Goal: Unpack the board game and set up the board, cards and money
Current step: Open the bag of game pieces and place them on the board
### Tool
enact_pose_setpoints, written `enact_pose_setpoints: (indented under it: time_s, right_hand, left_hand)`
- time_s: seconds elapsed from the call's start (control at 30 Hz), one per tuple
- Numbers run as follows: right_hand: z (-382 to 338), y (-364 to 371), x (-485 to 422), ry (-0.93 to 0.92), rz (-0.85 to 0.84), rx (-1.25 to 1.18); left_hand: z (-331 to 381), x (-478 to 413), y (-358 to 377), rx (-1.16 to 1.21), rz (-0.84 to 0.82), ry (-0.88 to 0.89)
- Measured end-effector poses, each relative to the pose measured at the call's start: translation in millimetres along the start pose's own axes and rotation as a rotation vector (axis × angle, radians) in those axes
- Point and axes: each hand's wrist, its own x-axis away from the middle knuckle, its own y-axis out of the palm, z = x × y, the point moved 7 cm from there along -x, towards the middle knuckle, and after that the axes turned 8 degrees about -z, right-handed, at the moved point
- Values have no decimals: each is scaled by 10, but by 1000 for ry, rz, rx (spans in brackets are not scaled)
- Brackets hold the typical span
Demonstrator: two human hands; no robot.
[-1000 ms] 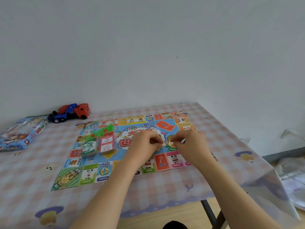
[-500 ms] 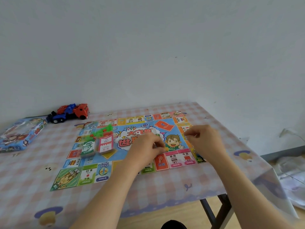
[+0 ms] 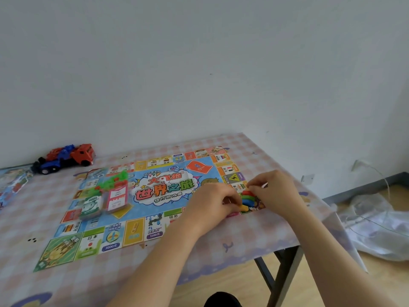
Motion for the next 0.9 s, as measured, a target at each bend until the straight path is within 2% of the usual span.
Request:
enact_pose_setpoints:
  time_s: [0.53, 0.8, 0.9]
  right_hand:
    - [-2, 14, 1, 0, -26, 16]
    - [-321, 104, -62, -35, 63, 25]
    - [-546, 242, -116, -84, 47, 61]
  left_hand:
    - [18, -57, -3, 54, 31, -2]
    - [-240, 143, -499, -57, 277, -104]
    - [-428, 285, -690, -112, 357, -181]
